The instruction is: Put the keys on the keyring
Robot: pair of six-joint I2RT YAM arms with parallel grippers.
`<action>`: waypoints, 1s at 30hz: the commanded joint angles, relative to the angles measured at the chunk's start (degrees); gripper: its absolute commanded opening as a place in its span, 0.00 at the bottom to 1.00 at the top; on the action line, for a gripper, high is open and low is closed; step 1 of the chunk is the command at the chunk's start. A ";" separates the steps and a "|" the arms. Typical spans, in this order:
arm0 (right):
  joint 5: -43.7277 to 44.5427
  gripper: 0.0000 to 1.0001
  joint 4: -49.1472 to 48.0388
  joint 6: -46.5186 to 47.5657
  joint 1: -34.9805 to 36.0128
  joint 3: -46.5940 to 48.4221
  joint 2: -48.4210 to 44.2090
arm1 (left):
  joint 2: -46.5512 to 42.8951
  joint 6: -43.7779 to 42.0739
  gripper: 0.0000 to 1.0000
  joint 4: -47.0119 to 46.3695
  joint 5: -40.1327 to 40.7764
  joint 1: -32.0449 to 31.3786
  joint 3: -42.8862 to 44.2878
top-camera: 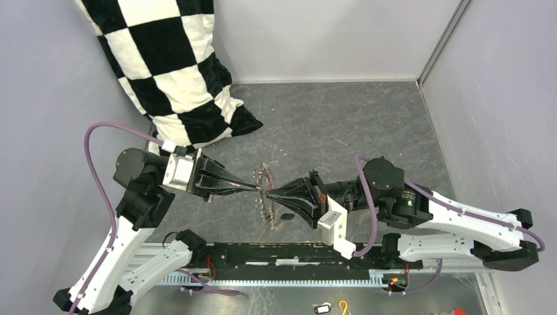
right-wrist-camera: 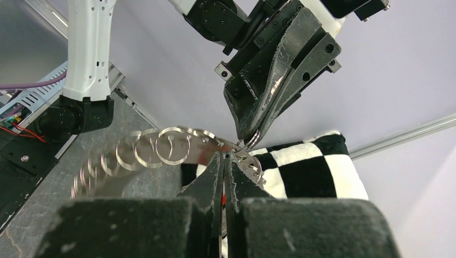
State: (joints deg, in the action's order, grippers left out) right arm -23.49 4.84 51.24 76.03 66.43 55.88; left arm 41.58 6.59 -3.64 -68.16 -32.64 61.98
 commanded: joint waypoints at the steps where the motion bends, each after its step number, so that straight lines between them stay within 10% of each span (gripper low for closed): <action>1: -0.40 0.00 -2.52 -0.62 0.39 1.52 -0.57 | -0.84 1.54 0.02 -2.89 2.33 -0.29 -0.26; 30: 0.91 0.00 -4.41 -0.60 0.35 0.81 -0.69 | -1.26 0.47 0.02 -1.99 1.19 -0.23 -0.80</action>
State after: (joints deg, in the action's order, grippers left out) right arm -22.22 3.27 51.24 76.03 66.41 55.66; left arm 40.86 6.59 -3.57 -67.57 -32.64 60.88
